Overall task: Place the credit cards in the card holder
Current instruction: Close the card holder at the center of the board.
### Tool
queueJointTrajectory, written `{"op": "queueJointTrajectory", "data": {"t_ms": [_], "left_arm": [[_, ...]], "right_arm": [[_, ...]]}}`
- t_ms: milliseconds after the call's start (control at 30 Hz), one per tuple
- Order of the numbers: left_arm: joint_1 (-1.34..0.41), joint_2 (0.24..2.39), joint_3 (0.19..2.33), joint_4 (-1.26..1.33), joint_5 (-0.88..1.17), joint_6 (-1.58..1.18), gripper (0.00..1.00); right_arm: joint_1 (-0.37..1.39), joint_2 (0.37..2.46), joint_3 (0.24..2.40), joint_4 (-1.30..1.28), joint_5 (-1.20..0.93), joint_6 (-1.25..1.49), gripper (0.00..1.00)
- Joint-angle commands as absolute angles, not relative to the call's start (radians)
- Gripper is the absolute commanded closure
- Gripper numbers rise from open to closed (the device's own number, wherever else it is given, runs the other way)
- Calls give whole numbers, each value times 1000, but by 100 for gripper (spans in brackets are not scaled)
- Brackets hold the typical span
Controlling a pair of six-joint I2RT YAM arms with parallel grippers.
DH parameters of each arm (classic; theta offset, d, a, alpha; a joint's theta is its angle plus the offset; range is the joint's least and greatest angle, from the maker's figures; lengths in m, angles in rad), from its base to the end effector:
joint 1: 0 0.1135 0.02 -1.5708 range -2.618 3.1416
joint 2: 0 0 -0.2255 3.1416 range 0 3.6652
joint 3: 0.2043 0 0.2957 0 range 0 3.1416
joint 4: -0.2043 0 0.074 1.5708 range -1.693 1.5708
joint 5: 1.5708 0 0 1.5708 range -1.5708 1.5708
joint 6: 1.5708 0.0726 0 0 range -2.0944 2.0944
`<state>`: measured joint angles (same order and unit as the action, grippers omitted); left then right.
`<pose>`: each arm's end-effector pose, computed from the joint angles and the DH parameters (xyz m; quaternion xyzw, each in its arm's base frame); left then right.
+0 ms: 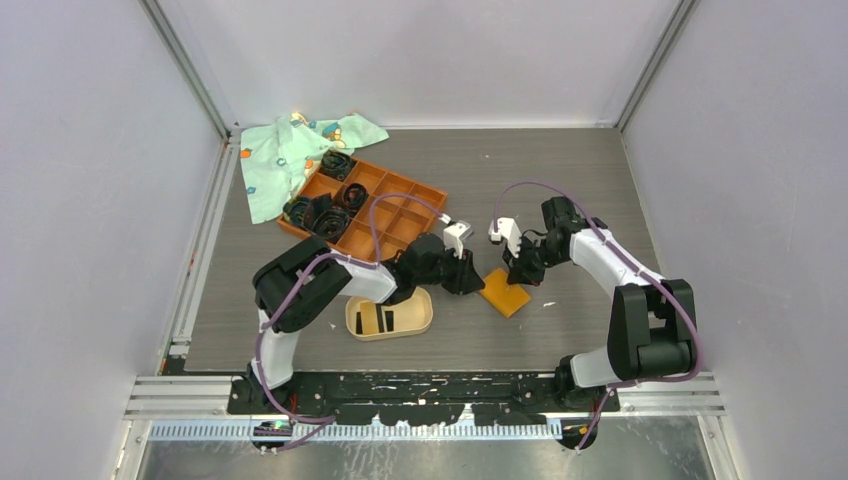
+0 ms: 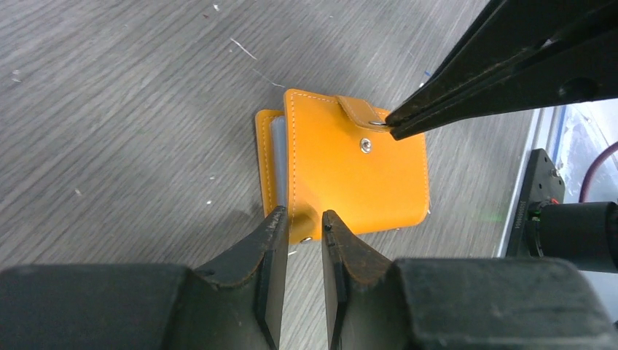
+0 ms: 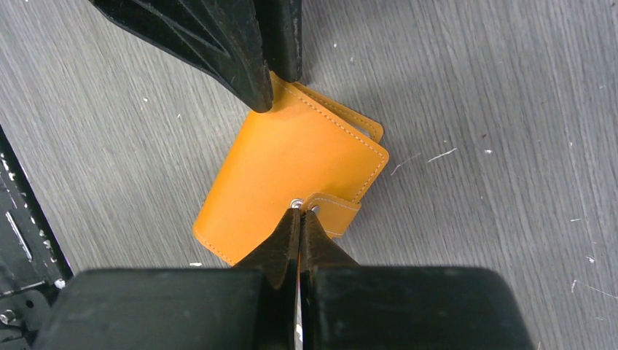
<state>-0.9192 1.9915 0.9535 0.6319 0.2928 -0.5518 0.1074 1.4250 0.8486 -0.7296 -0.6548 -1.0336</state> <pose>0.2518 -0.3647 0.0437 0.2298 0.7977 -0.4554 0.3217 0.2907 0.0758 0.1021 -0.5426 0.7670 0.2293 0.2542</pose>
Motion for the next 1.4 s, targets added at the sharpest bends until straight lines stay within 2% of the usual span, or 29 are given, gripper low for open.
{"op": "queueJointTrajectory", "data": {"t_ms": [0, 567, 1367], "left_arm": [[-936, 1968, 983, 713, 326, -571, 76], [-950, 1959, 974, 751, 304, -595, 78], [-972, 2081, 1038, 792, 336, -677, 86]], "right_arm": [[106, 1397, 863, -747, -658, -1101, 99], [105, 1358, 818, -769, -628, -1231, 99], [112, 1368, 779, -800, -638, -1359, 99]]}}
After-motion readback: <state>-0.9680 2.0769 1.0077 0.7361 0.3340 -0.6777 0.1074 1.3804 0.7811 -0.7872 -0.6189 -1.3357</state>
